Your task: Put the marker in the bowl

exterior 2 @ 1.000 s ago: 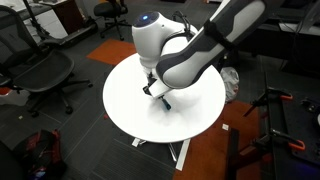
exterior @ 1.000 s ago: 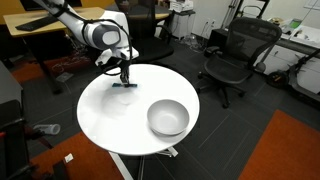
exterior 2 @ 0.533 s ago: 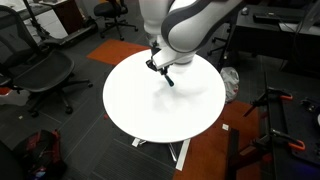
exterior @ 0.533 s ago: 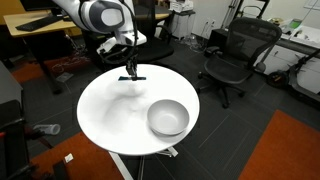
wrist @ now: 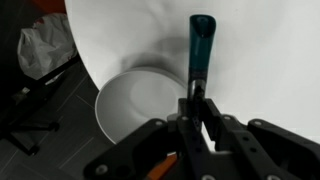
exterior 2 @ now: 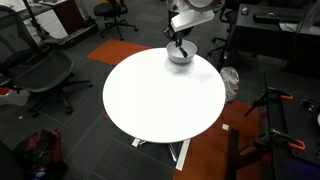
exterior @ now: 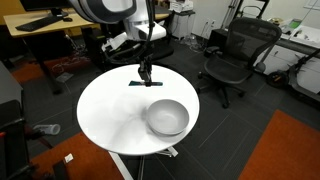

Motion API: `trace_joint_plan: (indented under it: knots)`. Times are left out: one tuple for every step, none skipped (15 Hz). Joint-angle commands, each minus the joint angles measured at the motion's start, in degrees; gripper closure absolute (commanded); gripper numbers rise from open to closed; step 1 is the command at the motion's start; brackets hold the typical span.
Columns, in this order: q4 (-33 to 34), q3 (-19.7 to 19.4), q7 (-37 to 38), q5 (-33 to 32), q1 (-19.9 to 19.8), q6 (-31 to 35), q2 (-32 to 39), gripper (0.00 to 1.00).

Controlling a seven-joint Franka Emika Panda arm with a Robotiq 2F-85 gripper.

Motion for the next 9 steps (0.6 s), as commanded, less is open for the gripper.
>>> trace_joint_plan:
  knots:
    - [-0.1,0.1,-5.0,-0.5,-3.7,0.4,-0.7,0.95]
    - [0.3,0.0,-6.6,-0.4,-4.6,0.3,-0.2,0.95]
    - [0.8,0.0,-8.1,-0.3,-5.5,0.4,0.2,0.95]
    - [1.4,0.0,-9.7,-0.2,-6.2,0.7,0.7,0.95]
    - [1.9,-0.2,-10.9,-0.2,-6.8,0.8,1.1,0.95]
    - [2.6,-0.3,-12.1,0.0,-7.4,1.1,1.6,0.95]
    - [3.3,-0.3,-13.0,0.2,-7.9,1.2,2.2,0.95]
    - [4.0,-0.3,-13.8,0.5,-8.3,1.6,2.7,0.95]
    - [4.6,-0.3,-14.3,0.8,-8.6,2.0,3.3,0.95]
